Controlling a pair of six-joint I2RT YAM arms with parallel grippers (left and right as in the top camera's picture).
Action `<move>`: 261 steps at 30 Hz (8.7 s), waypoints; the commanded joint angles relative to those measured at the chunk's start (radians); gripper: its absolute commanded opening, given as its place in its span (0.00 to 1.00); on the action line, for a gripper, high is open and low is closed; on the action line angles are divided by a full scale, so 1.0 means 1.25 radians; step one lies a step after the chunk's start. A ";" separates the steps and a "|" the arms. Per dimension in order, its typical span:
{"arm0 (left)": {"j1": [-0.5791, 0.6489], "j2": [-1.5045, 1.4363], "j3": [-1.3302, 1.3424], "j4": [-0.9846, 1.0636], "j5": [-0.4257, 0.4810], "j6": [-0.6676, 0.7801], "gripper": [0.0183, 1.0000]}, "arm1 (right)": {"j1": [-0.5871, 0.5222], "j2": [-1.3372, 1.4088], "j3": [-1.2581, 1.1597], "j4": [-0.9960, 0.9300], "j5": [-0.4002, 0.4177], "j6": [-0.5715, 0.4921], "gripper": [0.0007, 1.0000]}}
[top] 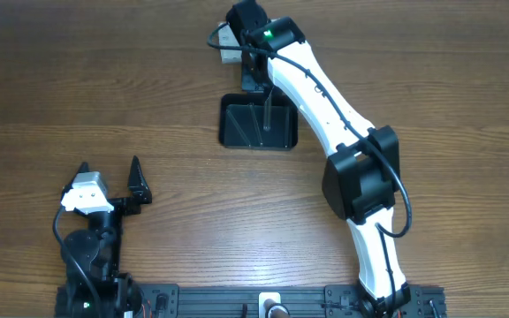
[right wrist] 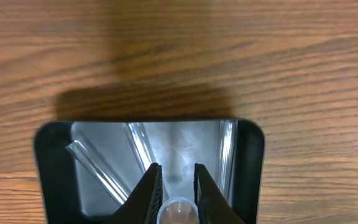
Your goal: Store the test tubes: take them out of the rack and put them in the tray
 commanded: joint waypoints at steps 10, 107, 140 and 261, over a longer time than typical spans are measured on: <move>-0.003 -0.006 -0.003 -0.002 0.010 0.015 1.00 | 0.005 0.060 0.006 -0.009 -0.003 0.013 0.02; -0.003 -0.006 -0.003 -0.002 0.010 0.015 1.00 | -0.025 -1.004 -0.690 0.057 0.174 -0.331 0.99; -0.003 -0.006 -0.003 -0.002 0.010 0.015 1.00 | -0.172 -1.351 -1.692 1.383 0.171 -0.603 0.99; -0.003 -0.006 -0.003 -0.002 0.010 0.015 1.00 | -0.432 -1.816 -1.706 0.905 -0.147 -0.331 0.99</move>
